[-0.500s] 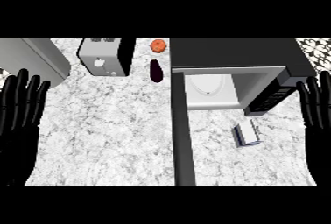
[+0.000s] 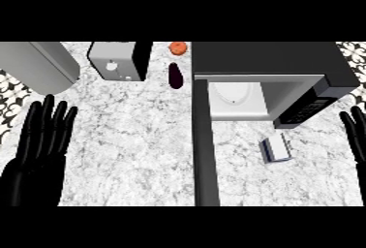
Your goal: Pick up the milk, place it into the microwave and close the microwave
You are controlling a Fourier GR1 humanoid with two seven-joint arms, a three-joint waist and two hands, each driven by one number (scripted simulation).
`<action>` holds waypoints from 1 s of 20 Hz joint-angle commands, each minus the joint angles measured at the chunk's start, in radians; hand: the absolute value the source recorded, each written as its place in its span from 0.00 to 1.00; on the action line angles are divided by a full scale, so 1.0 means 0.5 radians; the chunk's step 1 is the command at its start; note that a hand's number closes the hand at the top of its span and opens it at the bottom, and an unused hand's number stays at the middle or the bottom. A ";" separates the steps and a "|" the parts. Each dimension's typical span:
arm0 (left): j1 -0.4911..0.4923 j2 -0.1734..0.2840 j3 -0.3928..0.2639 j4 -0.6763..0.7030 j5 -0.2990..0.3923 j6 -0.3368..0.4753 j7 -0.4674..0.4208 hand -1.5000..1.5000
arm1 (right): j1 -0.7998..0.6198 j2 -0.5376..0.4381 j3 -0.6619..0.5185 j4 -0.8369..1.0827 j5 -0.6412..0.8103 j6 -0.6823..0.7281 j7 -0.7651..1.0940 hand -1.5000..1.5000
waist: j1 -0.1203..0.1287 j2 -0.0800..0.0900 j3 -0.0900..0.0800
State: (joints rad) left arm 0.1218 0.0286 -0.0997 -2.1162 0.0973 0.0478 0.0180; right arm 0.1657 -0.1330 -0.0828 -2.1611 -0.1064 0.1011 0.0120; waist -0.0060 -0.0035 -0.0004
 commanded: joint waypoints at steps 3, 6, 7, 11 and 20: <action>0.313 -0.055 -0.195 -0.005 0.157 0.049 -0.141 0.00 | 0.204 0.060 0.064 0.043 0.020 0.081 -0.047 0.00 | 0.014 0.004 0.001; 0.600 -0.006 -0.157 -0.075 0.205 -0.110 -0.351 0.00 | 0.418 0.047 -0.019 0.001 -0.057 0.198 -0.175 0.00 | 0.014 0.001 0.001; 0.629 -0.030 -0.249 -0.072 0.163 -0.100 -0.324 0.00 | 0.497 0.027 -0.079 -0.015 -0.117 0.249 -0.215 0.00 | 0.009 0.001 0.001; 0.724 -0.003 -0.287 -0.082 0.157 -0.115 -0.431 0.00 | 0.255 0.074 -0.084 0.351 0.017 0.192 -0.319 0.00 | 0.021 0.005 0.001; 0.949 -0.024 -0.484 0.004 0.007 -0.095 -0.682 0.00 | 0.280 0.141 -0.076 0.676 0.077 0.252 -0.517 0.00 | 0.019 0.005 0.001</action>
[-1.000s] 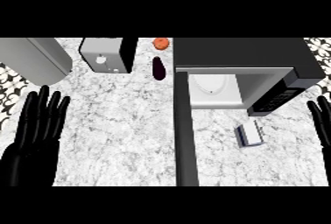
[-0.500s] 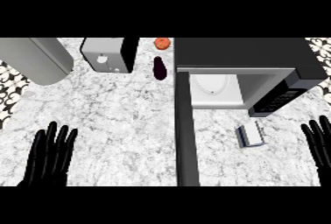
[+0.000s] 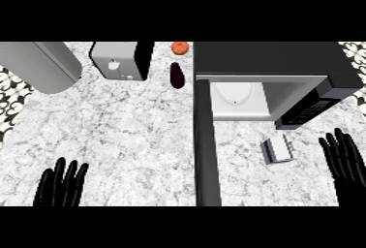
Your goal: Pick up the milk, place it into the microwave and close the microwave
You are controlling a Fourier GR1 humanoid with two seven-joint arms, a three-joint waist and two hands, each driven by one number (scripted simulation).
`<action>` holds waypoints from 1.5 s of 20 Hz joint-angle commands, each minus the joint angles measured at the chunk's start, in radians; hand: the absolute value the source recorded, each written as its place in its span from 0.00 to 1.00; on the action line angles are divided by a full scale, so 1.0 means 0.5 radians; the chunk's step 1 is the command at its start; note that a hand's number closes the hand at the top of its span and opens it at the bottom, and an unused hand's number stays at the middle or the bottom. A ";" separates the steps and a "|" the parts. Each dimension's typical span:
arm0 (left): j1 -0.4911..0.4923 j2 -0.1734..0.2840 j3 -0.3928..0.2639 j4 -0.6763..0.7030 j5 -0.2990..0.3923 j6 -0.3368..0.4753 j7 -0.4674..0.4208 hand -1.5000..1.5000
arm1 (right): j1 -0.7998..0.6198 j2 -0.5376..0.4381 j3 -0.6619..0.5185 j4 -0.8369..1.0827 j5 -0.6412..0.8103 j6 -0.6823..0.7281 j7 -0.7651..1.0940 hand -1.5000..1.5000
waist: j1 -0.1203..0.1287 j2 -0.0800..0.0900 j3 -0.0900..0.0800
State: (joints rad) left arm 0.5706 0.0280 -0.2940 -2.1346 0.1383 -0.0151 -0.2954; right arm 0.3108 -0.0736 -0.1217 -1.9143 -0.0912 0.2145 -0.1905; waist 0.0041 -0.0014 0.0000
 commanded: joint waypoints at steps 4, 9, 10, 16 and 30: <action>0.196 0.084 -0.014 -0.108 0.047 -0.051 -0.116 0.00 | -0.162 0.063 -0.073 0.496 0.110 -0.064 -0.314 0.00 | 0.008 0.001 0.001; 0.280 0.111 -0.014 -0.091 0.061 -0.078 -0.220 0.00 | -0.294 0.081 -0.173 0.834 0.193 -0.218 -0.492 0.00 | 0.009 0.002 0.001; 0.154 0.051 -0.027 0.015 0.023 -0.026 -0.219 0.00 | -0.385 0.060 -0.177 0.891 0.206 -0.241 -0.426 0.00 | 0.005 0.003 0.000; 0.224 0.086 -0.043 0.086 0.062 -0.083 -0.353 0.00 | -0.456 -0.032 -0.316 1.457 0.248 -0.240 -0.904 0.00 | 0.006 0.003 0.001; 0.473 0.155 -0.123 0.118 0.056 -0.102 -0.586 0.00 | -0.962 -0.192 -0.443 2.649 0.306 -0.287 -1.599 0.00 | 0.025 0.006 0.003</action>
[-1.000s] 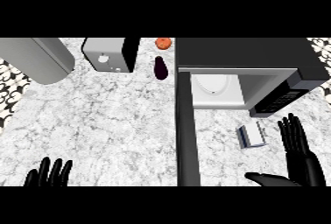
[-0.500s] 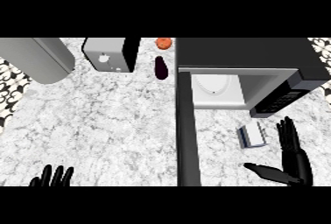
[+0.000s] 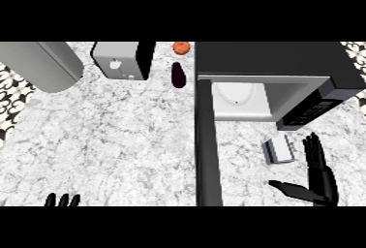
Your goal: Pick up the milk, place it into the microwave and close the microwave
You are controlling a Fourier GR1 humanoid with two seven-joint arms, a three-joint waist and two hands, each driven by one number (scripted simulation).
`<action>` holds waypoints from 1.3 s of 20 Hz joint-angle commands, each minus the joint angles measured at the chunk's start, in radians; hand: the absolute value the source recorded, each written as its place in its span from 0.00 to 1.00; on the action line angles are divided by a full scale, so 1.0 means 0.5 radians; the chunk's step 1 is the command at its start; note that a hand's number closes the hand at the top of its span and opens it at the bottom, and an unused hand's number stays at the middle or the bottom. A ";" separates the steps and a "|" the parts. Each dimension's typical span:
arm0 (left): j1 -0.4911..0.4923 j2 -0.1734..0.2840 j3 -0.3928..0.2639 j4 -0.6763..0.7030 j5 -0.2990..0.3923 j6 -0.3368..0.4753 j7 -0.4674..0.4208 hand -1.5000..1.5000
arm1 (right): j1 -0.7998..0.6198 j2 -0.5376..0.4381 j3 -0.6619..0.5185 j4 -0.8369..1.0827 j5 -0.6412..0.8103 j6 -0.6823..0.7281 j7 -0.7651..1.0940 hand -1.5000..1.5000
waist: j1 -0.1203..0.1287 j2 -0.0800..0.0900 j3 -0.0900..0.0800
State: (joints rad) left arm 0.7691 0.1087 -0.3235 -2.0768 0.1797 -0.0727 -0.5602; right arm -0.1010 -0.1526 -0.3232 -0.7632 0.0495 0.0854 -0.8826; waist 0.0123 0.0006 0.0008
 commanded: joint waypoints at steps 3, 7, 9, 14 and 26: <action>-0.002 0.093 0.090 -0.077 0.115 -0.033 0.062 0.00 | -0.206 -0.002 -0.012 0.442 0.057 -0.118 -0.258 0.00 | 0.001 0.002 0.001; -0.020 0.009 -0.052 0.004 0.002 0.027 0.000 0.00 | -0.338 -0.062 -0.031 0.685 0.076 -0.109 -0.421 0.00 | 0.008 0.004 0.002; 0.035 0.084 0.023 -0.002 0.036 -0.032 -0.055 0.00 | -0.369 -0.136 -0.044 0.808 0.077 -0.008 -0.496 0.00 | 0.014 0.006 0.003; -0.082 0.090 0.099 0.150 0.116 -0.078 -0.080 0.00 | -0.369 -0.099 0.018 0.797 0.105 0.024 -0.544 0.00 | 0.001 0.004 0.001; 0.128 0.144 0.029 -0.023 0.086 -0.062 -0.143 0.00 | -0.580 -0.073 -0.106 0.926 -0.005 -0.198 -0.436 0.00 | 0.012 0.004 0.001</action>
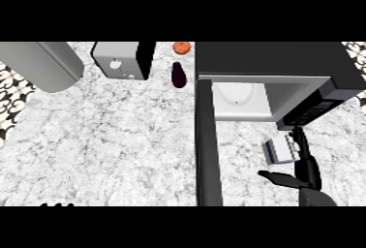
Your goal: Pick up the milk, place it into the microwave and close the microwave
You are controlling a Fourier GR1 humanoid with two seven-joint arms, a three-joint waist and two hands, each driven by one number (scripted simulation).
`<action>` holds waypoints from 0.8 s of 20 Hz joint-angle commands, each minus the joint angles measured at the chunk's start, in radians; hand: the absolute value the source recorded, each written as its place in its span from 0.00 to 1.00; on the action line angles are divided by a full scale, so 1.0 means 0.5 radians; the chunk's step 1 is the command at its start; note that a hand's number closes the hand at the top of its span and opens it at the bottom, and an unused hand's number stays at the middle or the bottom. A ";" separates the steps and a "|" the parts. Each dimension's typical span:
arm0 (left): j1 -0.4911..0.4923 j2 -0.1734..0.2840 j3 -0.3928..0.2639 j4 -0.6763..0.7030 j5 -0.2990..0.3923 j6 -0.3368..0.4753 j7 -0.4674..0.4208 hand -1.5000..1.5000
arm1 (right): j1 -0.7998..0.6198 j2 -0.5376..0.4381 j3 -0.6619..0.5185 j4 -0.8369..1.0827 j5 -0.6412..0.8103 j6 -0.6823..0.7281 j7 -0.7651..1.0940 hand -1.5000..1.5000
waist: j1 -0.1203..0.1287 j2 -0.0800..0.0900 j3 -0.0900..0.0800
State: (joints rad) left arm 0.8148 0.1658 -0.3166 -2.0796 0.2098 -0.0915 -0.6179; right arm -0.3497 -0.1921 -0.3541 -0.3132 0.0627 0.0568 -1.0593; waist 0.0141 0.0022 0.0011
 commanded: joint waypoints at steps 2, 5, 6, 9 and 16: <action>0.054 -0.001 -0.077 0.027 -0.052 -0.018 -0.062 0.00 | -0.160 -0.077 -0.092 0.045 -0.042 -0.186 -0.075 1.00 | 0.030 0.006 0.004; 0.022 0.045 0.052 -0.070 0.083 -0.022 0.024 0.00 | -0.126 0.016 0.001 0.029 0.069 -0.379 -0.111 1.00 | 0.021 0.003 0.002; -0.093 0.027 0.039 0.039 0.079 -0.043 0.040 0.00 | -0.196 -0.004 -0.021 0.066 0.070 -0.402 -0.132 1.00 | 0.039 0.017 0.005; -0.111 0.048 0.080 -0.027 0.087 -0.015 0.093 0.00 | -0.160 0.058 -0.066 0.065 0.033 -0.521 -0.167 1.00 | 0.020 0.009 0.003; -0.063 0.010 0.042 0.120 0.058 -0.032 -0.045 0.00 | -0.170 0.062 -0.111 0.013 -0.035 -0.331 -0.273 1.00 | 0.022 0.008 0.003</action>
State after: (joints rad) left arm 0.7922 0.1726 -0.3086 -2.0523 0.2357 -0.1052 -0.6251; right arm -0.3882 -0.1932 -0.4285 -0.2914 0.0292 -0.1086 -1.0835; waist 0.0047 0.0126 0.0050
